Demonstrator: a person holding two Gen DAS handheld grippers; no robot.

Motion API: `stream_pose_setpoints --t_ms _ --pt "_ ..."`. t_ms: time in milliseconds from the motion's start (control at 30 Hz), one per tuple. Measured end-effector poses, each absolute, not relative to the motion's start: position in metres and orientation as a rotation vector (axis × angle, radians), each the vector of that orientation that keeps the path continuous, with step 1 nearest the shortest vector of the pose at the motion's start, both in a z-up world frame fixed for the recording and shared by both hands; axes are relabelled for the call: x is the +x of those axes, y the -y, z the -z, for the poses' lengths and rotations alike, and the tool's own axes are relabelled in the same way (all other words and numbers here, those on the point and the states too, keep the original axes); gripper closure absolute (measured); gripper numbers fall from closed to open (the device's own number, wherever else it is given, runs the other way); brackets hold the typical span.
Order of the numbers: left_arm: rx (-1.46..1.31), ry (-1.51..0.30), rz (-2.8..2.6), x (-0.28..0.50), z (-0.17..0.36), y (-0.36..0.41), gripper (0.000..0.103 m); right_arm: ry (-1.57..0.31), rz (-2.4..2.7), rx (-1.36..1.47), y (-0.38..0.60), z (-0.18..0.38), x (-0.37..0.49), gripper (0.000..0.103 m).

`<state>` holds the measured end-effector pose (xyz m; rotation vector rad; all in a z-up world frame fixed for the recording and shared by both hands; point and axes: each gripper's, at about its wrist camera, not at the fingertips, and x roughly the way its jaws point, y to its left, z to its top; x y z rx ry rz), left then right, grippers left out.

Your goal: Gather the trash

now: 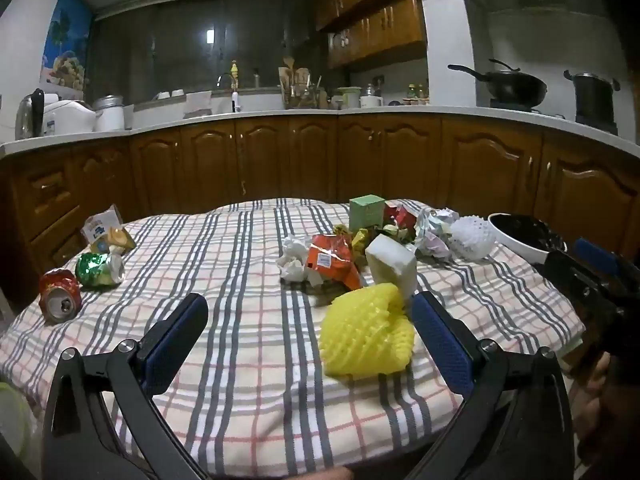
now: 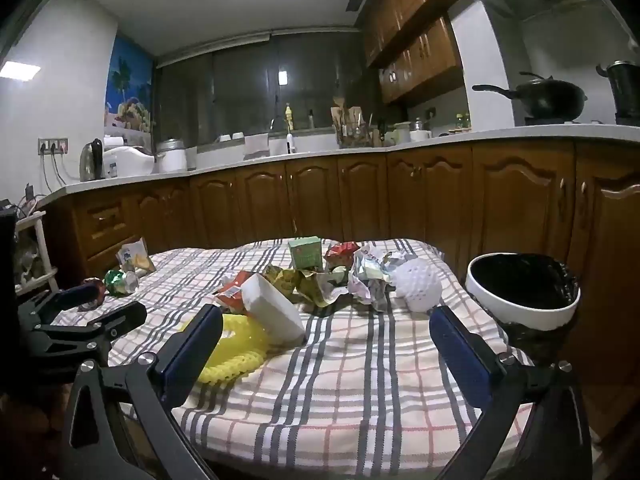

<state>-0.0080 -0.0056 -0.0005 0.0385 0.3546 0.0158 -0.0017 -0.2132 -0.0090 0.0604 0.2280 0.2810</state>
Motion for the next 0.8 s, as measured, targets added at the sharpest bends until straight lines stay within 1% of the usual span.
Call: stream_pose_setpoints --t_ms 133,300,800 --pt "0.015 -0.387 -0.006 -0.003 -0.001 0.002 0.0 -0.235 -0.285 0.063 0.213 0.01 -0.003 0.0" --pt "0.022 -0.38 -0.007 -0.006 -0.004 0.007 0.0 -0.237 -0.292 0.068 0.215 0.001 -0.01 0.0" --pt "0.014 -0.378 0.006 -0.008 -0.009 0.009 0.0 -0.245 -0.296 0.09 0.217 -0.002 -0.011 0.0"
